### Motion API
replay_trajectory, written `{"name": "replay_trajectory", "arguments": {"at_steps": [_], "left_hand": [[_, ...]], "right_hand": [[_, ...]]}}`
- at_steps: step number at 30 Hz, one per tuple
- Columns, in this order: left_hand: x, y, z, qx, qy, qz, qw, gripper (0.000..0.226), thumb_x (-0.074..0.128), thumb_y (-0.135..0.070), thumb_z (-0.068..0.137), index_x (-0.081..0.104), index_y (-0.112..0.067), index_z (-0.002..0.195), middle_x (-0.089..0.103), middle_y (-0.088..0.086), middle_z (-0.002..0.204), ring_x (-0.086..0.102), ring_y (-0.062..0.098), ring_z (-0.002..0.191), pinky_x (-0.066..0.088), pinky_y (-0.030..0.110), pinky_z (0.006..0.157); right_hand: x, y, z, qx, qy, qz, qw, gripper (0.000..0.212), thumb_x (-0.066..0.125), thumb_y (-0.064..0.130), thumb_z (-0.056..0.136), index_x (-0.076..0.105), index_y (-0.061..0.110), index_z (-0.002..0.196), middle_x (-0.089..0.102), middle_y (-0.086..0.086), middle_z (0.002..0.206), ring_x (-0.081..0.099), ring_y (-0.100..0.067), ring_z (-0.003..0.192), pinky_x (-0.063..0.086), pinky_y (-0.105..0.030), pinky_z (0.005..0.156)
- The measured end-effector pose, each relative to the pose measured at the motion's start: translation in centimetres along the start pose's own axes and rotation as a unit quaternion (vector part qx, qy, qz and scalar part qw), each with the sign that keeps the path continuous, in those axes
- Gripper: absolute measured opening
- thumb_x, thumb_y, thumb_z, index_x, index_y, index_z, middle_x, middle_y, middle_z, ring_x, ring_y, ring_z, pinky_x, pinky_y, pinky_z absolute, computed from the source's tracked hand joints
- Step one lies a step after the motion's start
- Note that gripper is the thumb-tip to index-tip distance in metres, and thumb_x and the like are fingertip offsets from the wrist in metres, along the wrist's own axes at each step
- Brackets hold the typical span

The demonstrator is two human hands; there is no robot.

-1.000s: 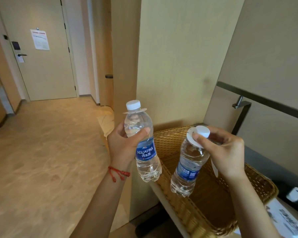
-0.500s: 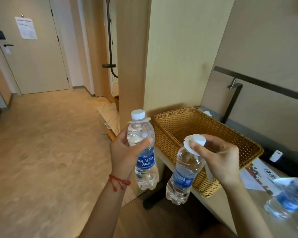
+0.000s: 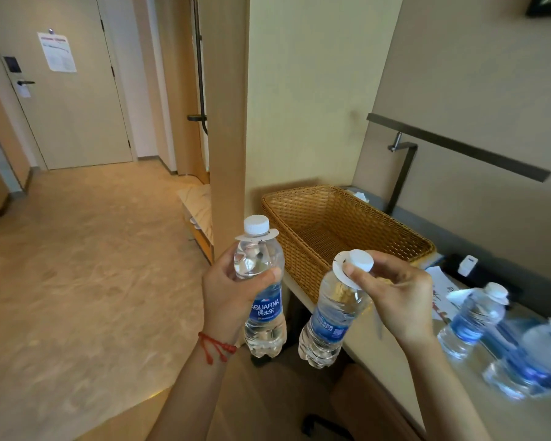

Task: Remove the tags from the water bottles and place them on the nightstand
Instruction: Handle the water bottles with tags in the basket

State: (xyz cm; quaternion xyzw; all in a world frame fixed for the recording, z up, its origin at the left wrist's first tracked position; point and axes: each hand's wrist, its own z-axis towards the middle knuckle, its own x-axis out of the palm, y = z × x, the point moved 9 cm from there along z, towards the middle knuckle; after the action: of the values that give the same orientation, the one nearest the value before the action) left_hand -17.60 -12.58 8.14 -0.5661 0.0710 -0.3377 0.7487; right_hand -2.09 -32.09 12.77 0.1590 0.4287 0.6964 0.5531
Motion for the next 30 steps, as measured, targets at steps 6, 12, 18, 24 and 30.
{"name": "replay_trajectory", "arguments": {"at_steps": [6,12,18,24,30], "left_hand": [[6.3,1.4,-7.3,-0.029,-0.028,0.013,0.999,0.046,0.082,-0.018,0.048,0.069,-0.03,0.091,0.074,-0.009,0.087,0.069,0.009,0.081,0.053,0.02,0.063],[13.5,3.6,-13.4,-0.063,-0.005,0.035,0.997,0.058,0.086,-0.025,0.047,0.067,-0.031,0.101,0.073,-0.002,0.097,0.068,0.018,0.089,0.055,0.034,0.072],[20.2,5.9,-16.1,-0.082,0.069,0.057,0.993,0.05,0.082,-0.031,0.045,0.067,-0.04,0.092,0.073,-0.013,0.089,0.069,0.008,0.083,0.052,0.019,0.063],[25.1,9.5,-15.7,-0.104,0.132,0.071,0.983,0.05,0.083,-0.03,0.045,0.067,-0.035,0.092,0.074,-0.008,0.089,0.069,0.01,0.084,0.053,0.02,0.064],[27.4,13.7,-14.0,-0.12,0.143,0.101,0.977,0.049,0.084,-0.021,0.05,0.066,-0.026,0.095,0.072,-0.004,0.094,0.068,0.015,0.089,0.055,0.041,0.081]], "right_hand": [[-8.4,-1.4,-4.1,0.007,0.022,-0.016,1.0,0.018,0.078,0.02,0.069,0.072,0.028,0.084,0.069,0.025,0.078,0.061,0.007,0.074,0.046,-0.006,0.063],[-16.8,-2.6,-7.2,0.007,0.024,-0.06,0.998,0.022,0.078,0.027,0.068,0.067,0.041,0.081,0.061,0.043,0.075,0.061,0.012,0.078,0.042,-0.001,0.064],[-25.0,-5.4,-9.4,0.045,-0.042,-0.096,0.994,0.025,0.077,0.028,0.066,0.063,0.045,0.078,0.06,0.043,0.069,0.059,0.014,0.078,0.043,-0.001,0.064],[-29.4,-8.6,-10.3,0.087,-0.112,-0.15,0.978,0.021,0.08,0.023,0.065,0.071,0.032,0.082,0.062,0.031,0.074,0.06,0.011,0.076,0.042,-0.002,0.063],[-31.1,-11.8,-10.3,0.12,-0.142,-0.197,0.963,0.031,0.08,0.023,0.065,0.063,0.047,0.074,0.062,0.031,0.07,0.06,0.008,0.078,0.045,-0.016,0.061]]}}
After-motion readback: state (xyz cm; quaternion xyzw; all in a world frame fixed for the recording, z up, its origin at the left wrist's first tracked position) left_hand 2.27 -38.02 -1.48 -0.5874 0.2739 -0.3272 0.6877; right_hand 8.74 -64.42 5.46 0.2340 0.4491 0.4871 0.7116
